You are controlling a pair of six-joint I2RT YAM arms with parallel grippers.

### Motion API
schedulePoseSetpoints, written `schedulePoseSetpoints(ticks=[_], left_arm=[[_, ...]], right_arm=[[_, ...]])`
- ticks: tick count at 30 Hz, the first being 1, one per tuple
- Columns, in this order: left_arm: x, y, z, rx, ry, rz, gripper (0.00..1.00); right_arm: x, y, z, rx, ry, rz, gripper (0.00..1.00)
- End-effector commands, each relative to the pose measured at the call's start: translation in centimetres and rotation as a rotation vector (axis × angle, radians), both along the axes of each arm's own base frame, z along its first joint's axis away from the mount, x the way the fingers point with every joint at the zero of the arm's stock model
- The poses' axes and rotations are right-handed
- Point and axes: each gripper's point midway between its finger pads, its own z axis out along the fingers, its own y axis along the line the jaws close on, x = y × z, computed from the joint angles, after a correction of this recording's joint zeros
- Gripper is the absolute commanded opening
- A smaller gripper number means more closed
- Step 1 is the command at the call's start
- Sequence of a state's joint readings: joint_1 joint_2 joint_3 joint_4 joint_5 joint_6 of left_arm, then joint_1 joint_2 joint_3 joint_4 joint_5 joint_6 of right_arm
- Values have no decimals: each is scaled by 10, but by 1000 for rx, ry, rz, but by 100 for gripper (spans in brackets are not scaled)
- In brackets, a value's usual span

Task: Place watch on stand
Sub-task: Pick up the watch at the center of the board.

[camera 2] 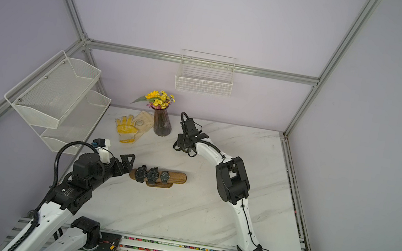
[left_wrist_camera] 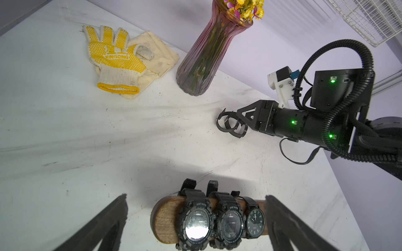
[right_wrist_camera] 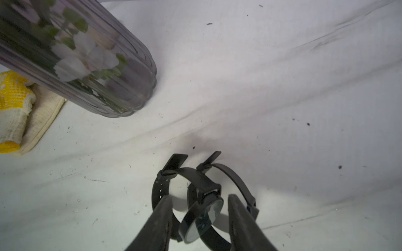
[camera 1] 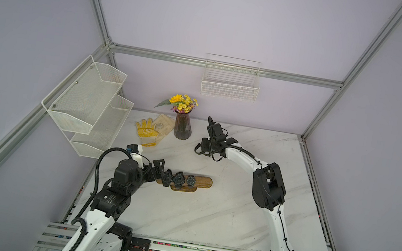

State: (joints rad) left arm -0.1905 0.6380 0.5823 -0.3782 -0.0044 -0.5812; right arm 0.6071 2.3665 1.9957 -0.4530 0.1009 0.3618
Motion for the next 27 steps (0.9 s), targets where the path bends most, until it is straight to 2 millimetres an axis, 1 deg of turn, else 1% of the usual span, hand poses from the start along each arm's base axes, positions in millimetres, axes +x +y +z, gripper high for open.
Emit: schedulePoseSetpoints(ticks=[1,4,10,13,18,22,27], left_arm=[[4,-2,23,-3,-75,-11,97],[3,-1,22,4,-75,-7,97],[4,0,21,4,-73,-5,97],[5,-1,21,3,-72,-6,98],[5,-1,19,4,-67,-7,98],[5,-1,20,3,-68,-8,98],[7,-3,19,1,-63,-16,98]], right_arm=[[-2,0,-9,-69,22,-9,44],[-2,4,-13,-94,29,-8,40],[-2,-1,-20,-168,24,-39,40],[-2,-2,-22,-176,23,-47,37],[-1,0,-18,-177,8,-50,28],[-1,-1,-10,-171,-12,-55,17],[0,-3,-5,-167,-32,-67,11]])
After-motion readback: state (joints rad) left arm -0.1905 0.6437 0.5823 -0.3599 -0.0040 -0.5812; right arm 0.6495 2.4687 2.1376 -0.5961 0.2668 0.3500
